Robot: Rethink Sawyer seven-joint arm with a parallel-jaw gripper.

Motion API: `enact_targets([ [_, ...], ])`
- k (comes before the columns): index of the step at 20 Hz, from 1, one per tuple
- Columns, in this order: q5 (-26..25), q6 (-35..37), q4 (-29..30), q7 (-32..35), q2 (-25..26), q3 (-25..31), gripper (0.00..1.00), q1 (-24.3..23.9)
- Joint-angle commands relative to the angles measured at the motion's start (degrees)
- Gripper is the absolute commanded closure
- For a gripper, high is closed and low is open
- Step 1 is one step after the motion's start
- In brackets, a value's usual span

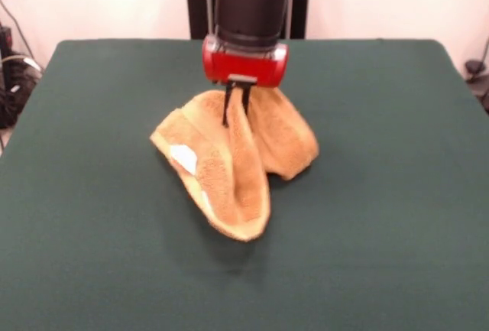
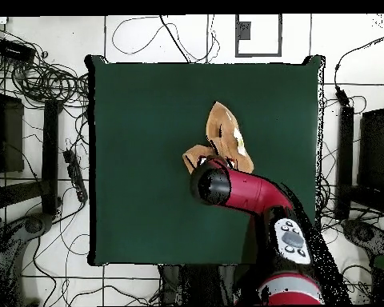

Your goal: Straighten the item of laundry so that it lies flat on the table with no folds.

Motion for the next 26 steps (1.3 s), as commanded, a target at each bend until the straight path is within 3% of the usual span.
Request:
enact_targets([
  [1,7.4,16.2,-1.3,18.5,-8.2,-3.5,1.0,10.1],
  [12,11.0,20.6,-3.5,18.6,-9.4,-7.3,1.0,13.7],
  [26,13.6,16.9,-1.7,17.3,-7.8,-7.1,1.0,13.1],
])
